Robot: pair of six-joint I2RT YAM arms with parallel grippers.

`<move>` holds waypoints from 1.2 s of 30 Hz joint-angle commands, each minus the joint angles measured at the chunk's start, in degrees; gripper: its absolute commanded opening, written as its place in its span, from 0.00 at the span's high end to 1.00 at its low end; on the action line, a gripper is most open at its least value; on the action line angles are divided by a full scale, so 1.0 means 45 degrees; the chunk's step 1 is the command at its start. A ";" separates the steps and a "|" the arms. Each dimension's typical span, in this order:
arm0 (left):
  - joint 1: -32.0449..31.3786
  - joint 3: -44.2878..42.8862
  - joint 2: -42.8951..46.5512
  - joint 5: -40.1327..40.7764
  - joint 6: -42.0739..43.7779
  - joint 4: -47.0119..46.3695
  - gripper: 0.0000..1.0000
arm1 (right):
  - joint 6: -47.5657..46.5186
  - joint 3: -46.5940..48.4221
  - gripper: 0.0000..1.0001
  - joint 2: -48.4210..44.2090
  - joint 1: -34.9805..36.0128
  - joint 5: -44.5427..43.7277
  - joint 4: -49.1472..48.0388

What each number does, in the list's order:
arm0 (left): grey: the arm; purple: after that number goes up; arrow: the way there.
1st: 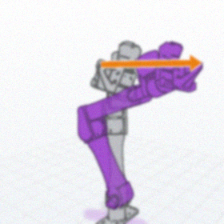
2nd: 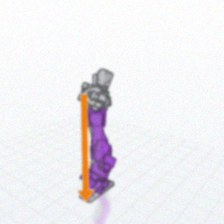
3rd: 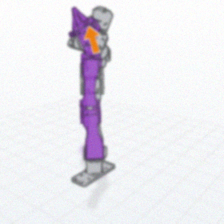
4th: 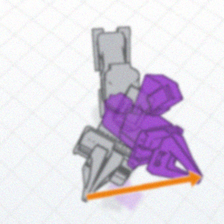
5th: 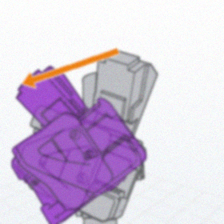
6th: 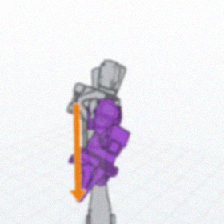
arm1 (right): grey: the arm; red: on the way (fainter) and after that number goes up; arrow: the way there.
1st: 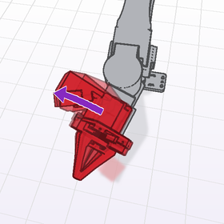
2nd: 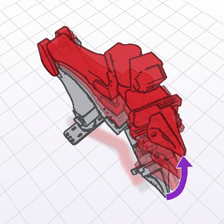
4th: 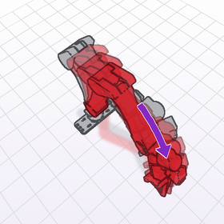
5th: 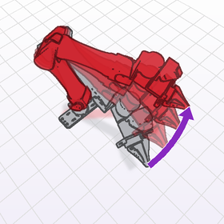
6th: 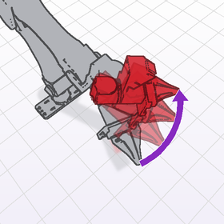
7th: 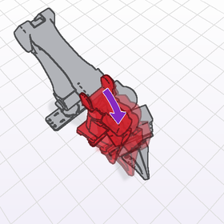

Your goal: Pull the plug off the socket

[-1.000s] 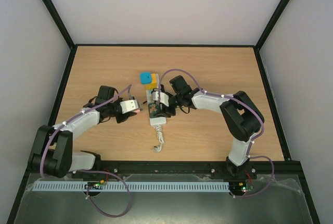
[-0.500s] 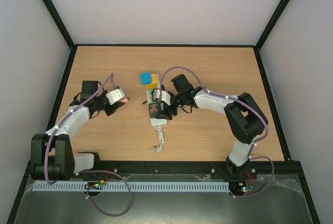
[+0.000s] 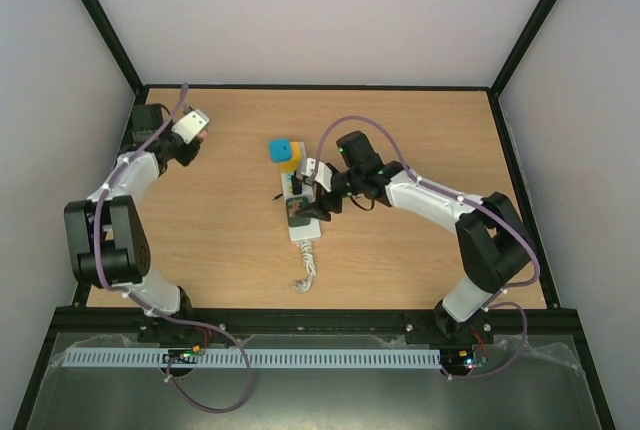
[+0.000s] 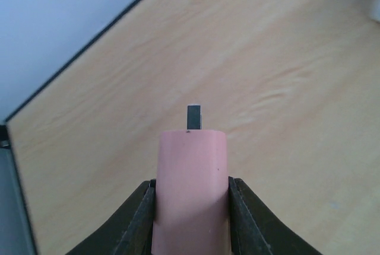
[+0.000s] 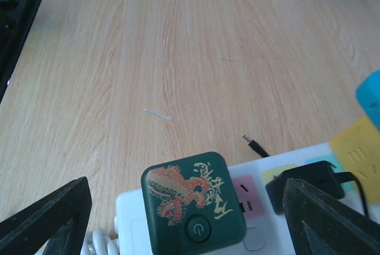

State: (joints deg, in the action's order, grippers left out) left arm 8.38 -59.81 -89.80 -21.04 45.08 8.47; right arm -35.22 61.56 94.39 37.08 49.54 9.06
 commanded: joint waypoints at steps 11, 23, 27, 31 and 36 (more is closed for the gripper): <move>0.0224 -0.4609 -0.5502 0.5603 -0.0438 -0.2264 0.84 | 0.2835 -0.1907 0.07 -0.3805 -0.0190 -0.1792 -0.0967; 0.0141 -0.7206 -0.8447 0.8159 0.0385 -0.2709 0.82 | 0.3403 -0.3565 0.05 -0.4738 -0.0562 -0.2282 -0.2000; 0.0076 -0.7323 -0.8973 0.8224 0.0518 -0.2767 0.81 | 0.3434 -0.3597 0.05 -0.4639 -0.0603 -0.2282 -0.2047; 0.0001 -0.7343 -0.9290 0.8308 0.0506 -0.2752 0.79 | 0.3423 -0.3627 0.05 -0.4448 -0.0603 -0.2278 -0.2059; -0.0066 -0.7319 -0.9405 0.8247 0.0291 -0.2555 0.67 | 0.3413 -0.3641 0.05 -0.4394 -0.0603 -0.2327 -0.2042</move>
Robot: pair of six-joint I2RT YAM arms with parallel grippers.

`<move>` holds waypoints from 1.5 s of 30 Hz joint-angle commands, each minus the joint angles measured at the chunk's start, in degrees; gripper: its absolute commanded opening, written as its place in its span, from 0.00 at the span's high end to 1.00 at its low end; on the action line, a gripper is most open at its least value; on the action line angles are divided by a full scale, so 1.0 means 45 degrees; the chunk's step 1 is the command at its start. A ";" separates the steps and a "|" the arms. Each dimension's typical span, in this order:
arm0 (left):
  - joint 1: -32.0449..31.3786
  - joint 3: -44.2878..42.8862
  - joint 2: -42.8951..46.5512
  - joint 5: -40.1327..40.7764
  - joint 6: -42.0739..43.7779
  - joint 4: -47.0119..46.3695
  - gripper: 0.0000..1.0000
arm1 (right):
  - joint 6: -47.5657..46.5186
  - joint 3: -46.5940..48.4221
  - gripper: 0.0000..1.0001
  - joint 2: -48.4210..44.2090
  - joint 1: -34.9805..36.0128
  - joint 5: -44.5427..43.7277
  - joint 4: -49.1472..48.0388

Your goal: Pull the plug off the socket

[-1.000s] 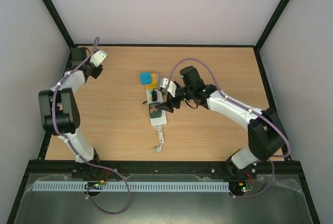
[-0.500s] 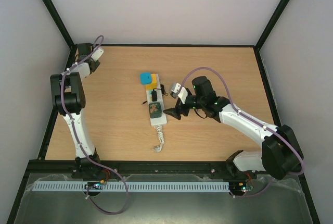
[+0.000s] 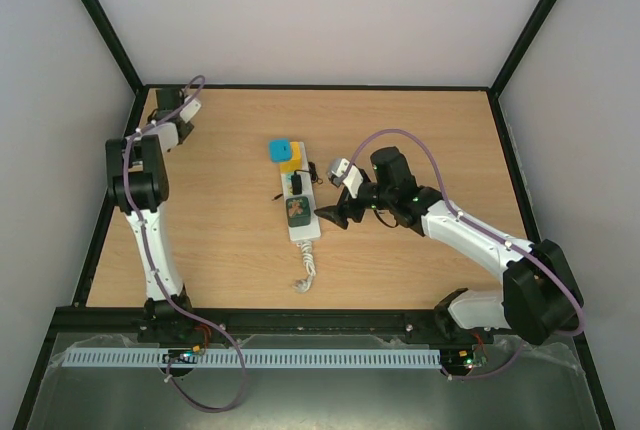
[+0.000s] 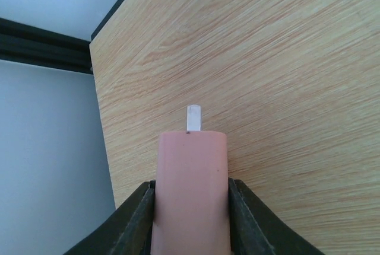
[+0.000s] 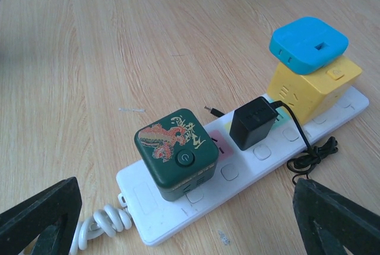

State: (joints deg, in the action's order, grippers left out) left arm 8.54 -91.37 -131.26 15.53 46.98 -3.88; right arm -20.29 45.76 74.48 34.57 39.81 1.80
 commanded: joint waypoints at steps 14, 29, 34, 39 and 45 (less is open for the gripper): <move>-0.0500 0.1094 0.1803 -0.2099 -0.1482 0.1706 0.33 | 0.0162 -0.0265 0.04 0.0125 -0.0064 -0.0166 -0.0663; -0.0485 0.5824 0.8357 -0.8060 -0.1225 0.3896 0.18 | 0.0384 -0.0793 0.05 0.0476 -0.0151 0.0050 -0.1367; -0.0602 0.6380 0.9927 -1.0810 -0.0003 0.6083 0.15 | 0.1143 -0.0765 0.05 0.0878 -0.0322 0.0600 -0.1613; -0.1485 0.6716 1.0926 -1.2035 0.1054 0.8235 0.09 | 0.3225 -0.0455 0.07 0.1587 -0.0987 0.1417 -0.1949; -0.3864 0.7773 1.1971 -1.1227 0.0676 0.7884 0.06 | 0.4990 -0.0144 0.10 0.2140 -0.1462 0.1768 -0.1267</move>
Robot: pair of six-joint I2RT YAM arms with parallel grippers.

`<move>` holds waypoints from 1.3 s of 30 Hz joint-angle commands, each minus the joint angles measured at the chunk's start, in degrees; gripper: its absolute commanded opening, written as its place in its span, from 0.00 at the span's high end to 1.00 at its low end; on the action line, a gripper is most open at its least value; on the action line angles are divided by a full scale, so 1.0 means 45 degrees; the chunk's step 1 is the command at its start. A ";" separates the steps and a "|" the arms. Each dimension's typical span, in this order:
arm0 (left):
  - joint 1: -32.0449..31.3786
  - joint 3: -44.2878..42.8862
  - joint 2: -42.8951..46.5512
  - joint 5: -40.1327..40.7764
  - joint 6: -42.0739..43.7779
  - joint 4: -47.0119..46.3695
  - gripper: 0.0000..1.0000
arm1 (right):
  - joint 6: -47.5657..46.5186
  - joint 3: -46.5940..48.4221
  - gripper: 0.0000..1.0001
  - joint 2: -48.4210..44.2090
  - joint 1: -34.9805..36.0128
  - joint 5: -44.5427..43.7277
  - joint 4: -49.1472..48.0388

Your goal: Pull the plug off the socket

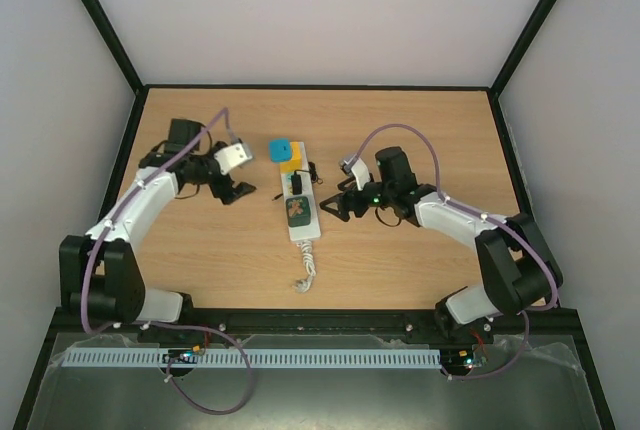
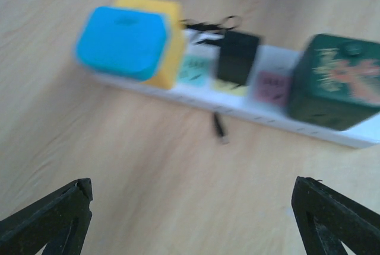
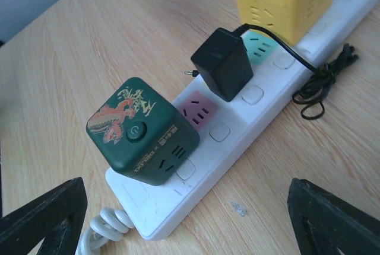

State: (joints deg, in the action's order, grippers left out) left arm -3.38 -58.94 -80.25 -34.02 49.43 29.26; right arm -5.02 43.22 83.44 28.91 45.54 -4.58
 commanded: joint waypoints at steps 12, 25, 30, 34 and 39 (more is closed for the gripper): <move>-0.4914 -0.0381 -0.0717 0.2268 -0.0548 0.0838 0.03 | 0.3003 -0.0003 0.09 0.0500 -0.0619 0.0511 -0.0497; -0.6552 -0.0621 -0.2407 0.3233 -0.1567 -0.0154 0.05 | 0.3841 0.0237 0.20 0.1373 -0.1126 0.0401 -0.0980; -0.6761 -0.0654 -0.2843 0.3223 -0.1460 -0.0253 0.12 | 0.3885 0.0948 0.27 0.2098 -0.1150 0.0388 -0.1182; -0.6858 -0.0547 -0.2994 0.3184 -0.1240 -0.0333 0.20 | 0.3900 0.1625 0.34 0.3373 -0.1150 0.0318 -0.1297; -0.6851 -0.0503 -0.2899 0.3043 -0.1314 -0.0508 0.41 | 0.4045 0.2531 0.40 0.4765 -0.1150 0.0324 -0.1154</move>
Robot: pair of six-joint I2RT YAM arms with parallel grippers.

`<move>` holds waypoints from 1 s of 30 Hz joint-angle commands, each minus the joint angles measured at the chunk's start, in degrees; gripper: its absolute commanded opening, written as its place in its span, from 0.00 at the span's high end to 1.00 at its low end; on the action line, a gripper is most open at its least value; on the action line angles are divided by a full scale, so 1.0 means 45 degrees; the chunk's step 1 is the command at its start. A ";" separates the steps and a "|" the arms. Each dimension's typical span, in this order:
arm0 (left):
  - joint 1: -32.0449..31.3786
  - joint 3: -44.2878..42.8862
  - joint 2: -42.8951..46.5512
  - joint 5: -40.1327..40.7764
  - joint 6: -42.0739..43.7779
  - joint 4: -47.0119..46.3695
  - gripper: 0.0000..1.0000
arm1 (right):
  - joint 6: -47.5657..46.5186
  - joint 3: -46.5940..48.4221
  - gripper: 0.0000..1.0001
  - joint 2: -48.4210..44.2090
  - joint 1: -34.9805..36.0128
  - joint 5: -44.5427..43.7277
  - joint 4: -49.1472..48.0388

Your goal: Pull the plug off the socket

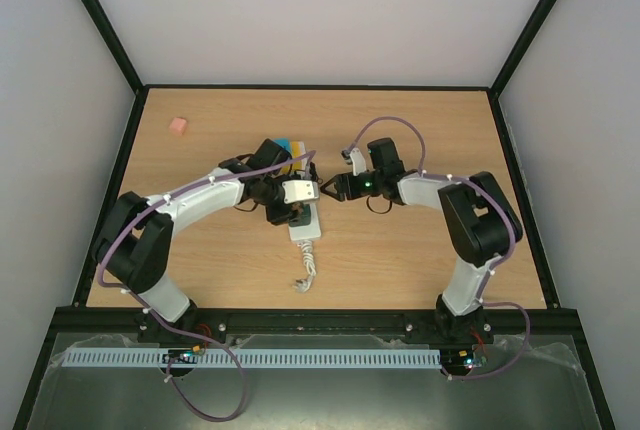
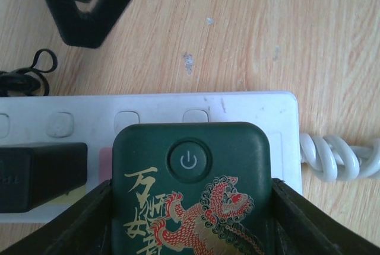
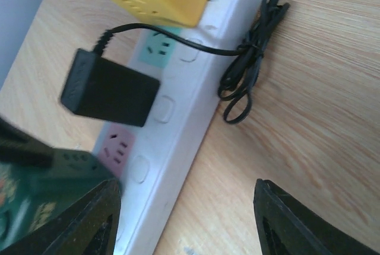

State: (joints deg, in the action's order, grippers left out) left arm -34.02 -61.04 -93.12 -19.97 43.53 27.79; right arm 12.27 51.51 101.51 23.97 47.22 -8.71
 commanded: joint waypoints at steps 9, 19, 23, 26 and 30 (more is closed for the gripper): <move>0.0483 -0.0155 0.0467 -0.1012 0.0154 -0.0049 0.57 | 0.1465 0.1135 0.31 0.1688 -0.0370 0.0750 -0.1016; 0.1134 -0.0311 0.1143 -0.1939 0.0529 0.0226 0.62 | 0.2412 0.1515 0.32 0.2389 -0.0423 0.1071 -0.2012; 0.1315 -0.0378 0.1121 -0.2151 0.0672 0.0424 0.63 | 0.2717 0.1598 0.40 0.2823 -0.0377 0.1052 -0.2535; 0.1383 -0.0369 0.1094 -0.2239 0.0817 0.0482 0.63 | 0.3044 0.1903 0.41 0.3155 -0.0247 0.1046 -0.2691; 0.1478 -0.0417 0.1043 -0.2333 0.0896 0.0541 0.63 | 0.3435 0.2344 0.42 0.3574 -0.0028 0.0757 -0.3021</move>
State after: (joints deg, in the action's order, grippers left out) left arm -28.03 -61.04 -90.72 -26.98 46.09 30.83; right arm 24.97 58.76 115.81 22.68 51.42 -18.35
